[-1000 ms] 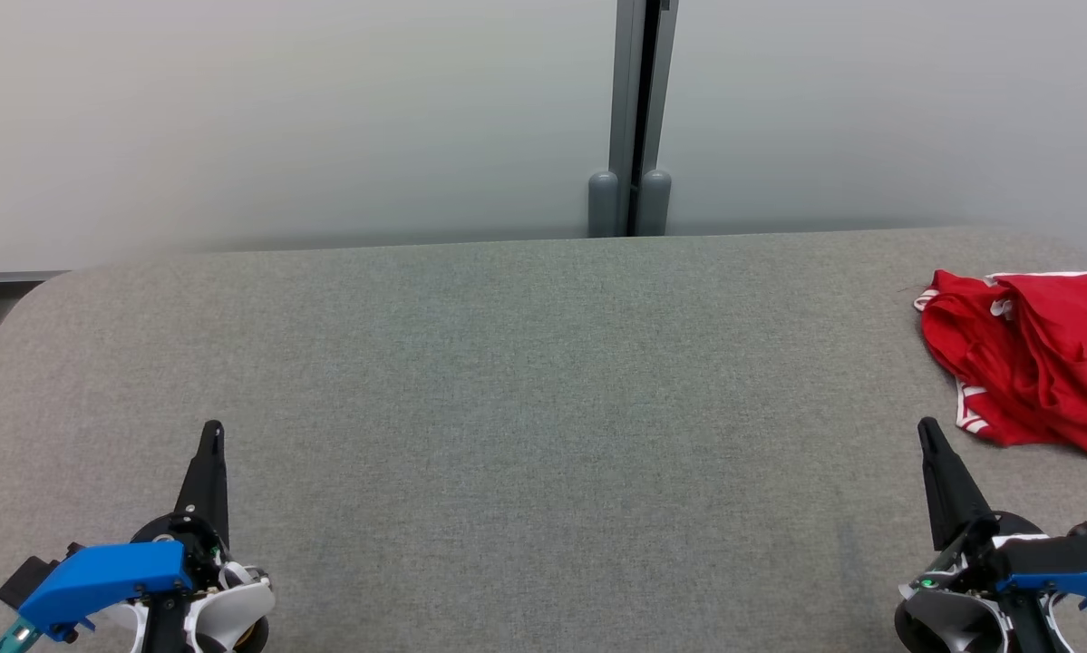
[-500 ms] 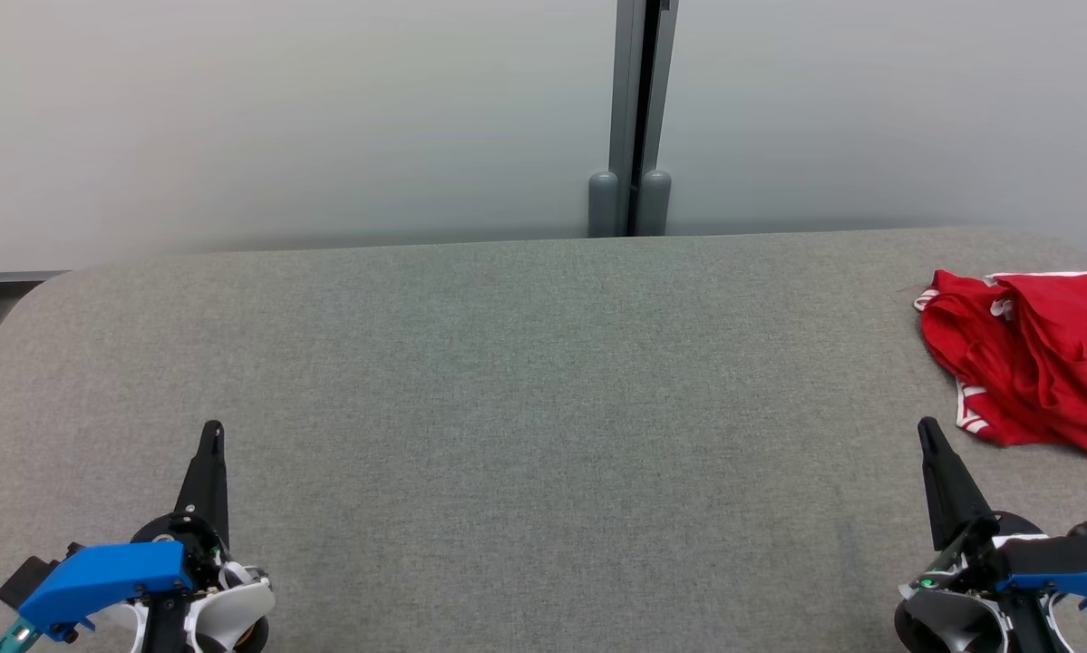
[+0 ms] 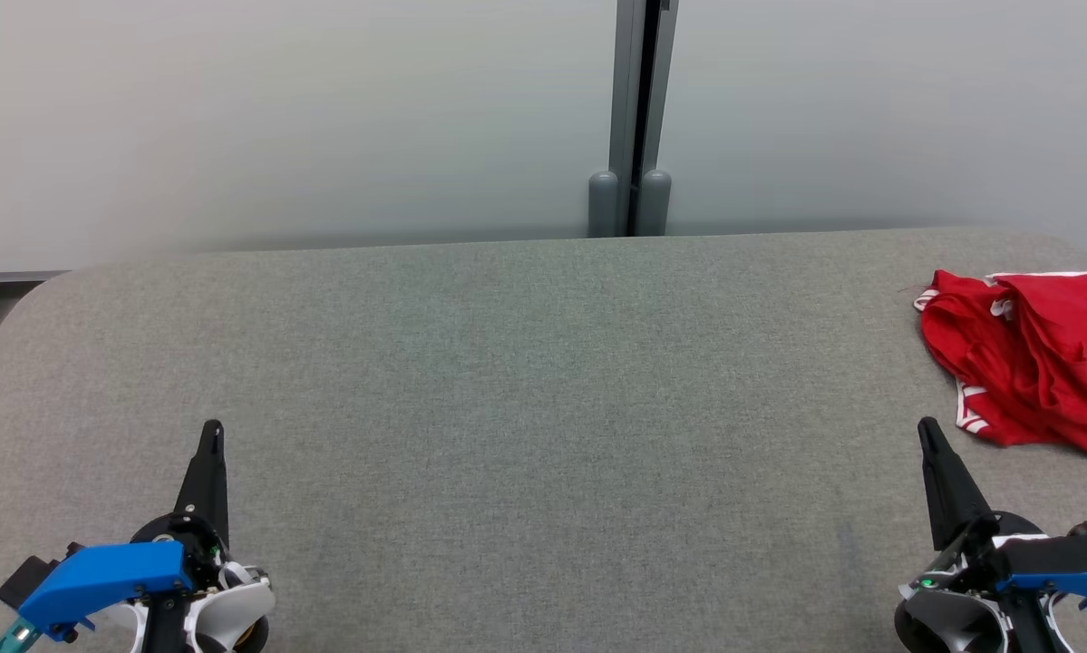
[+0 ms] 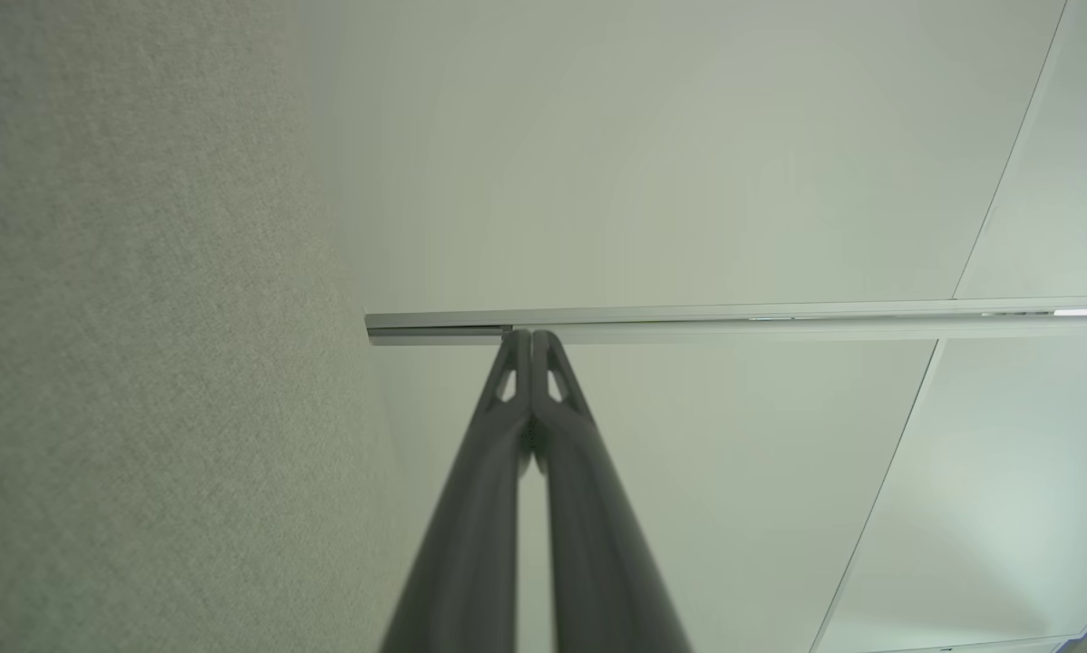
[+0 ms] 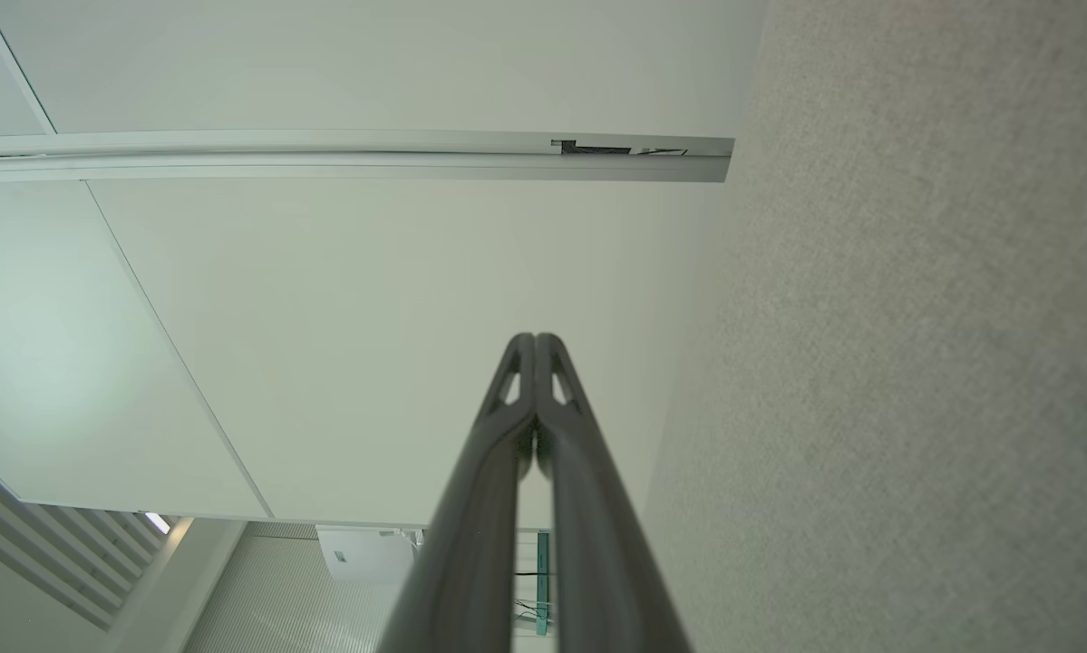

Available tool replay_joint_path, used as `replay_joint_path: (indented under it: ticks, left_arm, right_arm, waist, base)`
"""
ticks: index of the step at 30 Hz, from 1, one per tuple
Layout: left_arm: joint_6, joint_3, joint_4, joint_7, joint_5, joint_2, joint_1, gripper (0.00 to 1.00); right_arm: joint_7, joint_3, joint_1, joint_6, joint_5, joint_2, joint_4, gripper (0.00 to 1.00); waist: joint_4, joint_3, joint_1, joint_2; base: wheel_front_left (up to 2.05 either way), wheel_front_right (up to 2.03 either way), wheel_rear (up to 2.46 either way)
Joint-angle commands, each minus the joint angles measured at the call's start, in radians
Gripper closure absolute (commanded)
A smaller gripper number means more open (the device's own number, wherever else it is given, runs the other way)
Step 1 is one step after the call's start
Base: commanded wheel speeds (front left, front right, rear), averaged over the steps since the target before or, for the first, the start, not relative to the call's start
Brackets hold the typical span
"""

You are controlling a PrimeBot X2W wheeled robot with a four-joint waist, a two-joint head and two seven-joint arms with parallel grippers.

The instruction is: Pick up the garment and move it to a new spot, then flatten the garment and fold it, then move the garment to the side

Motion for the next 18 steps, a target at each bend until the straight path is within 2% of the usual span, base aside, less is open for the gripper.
replay_joint_path:
  ticks: [1, 18]
  left_arm:
    - [-0.003, 0.002, -0.003, 0.004, -0.002, 0.001, -0.010, 1.00]
    - [-0.003, 0.001, -0.004, 0.004, -0.002, 0.001, -0.010, 1.00]
  right_arm:
    - [0.003, -0.002, -0.014, 0.001, 0.003, 0.001, -0.003, 1.00]
    - [0.003, -0.002, -0.014, 0.001, 0.003, 0.001, -0.003, 1.00]
  waist:
    - [0.000, 0.000, 0.0000, 0.0000]
    - [0.000, 0.000, 0.0000, 0.0000]
  base:
    - [0.00, 0.00, 0.00]
    - [0.00, 0.00, 0.00]
